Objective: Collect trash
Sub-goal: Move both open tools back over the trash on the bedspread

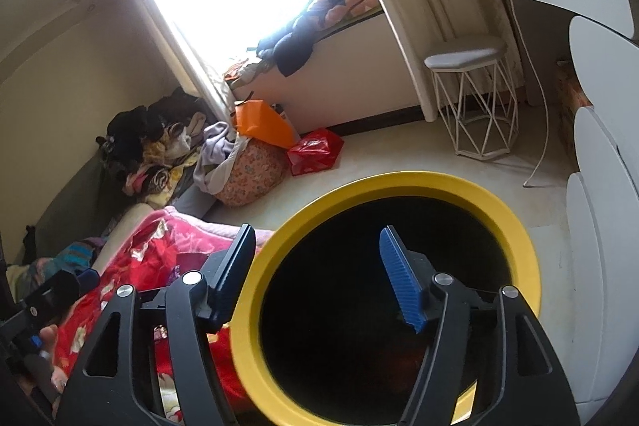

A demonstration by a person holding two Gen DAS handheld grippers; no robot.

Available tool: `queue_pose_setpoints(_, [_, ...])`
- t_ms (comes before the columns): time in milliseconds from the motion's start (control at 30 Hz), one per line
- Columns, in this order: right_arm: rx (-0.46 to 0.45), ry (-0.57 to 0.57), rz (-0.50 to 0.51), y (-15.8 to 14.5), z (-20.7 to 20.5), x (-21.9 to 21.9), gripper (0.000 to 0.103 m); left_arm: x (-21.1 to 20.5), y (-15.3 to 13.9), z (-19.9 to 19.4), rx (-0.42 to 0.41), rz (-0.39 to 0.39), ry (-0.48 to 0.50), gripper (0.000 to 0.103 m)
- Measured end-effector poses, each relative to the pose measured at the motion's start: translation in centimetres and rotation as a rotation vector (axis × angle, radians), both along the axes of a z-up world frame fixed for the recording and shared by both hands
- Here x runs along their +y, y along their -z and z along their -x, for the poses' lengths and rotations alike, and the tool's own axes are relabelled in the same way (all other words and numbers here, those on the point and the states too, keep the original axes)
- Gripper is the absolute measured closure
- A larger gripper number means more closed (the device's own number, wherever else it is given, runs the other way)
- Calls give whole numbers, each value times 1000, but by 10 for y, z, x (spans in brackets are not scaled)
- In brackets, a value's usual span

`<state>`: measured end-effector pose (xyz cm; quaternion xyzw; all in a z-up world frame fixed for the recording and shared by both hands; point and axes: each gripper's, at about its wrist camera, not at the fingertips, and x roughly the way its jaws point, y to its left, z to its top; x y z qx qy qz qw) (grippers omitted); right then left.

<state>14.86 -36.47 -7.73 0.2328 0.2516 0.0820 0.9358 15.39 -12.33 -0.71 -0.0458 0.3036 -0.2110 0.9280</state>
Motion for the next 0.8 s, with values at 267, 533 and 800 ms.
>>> queue_pose_setpoints(267, [-24,-51,33,-14,5,29,30,31,-5,11,-21,27,-68,17])
queue_pose_setpoints(533, [-40,-109,64,-23,11,56,26,56,-6,20,-33,41,-117,17])
queue_pose_setpoints(800, [-43,-155,94,-27,15,77,23,75,-9,27,-46,64,-156,10])
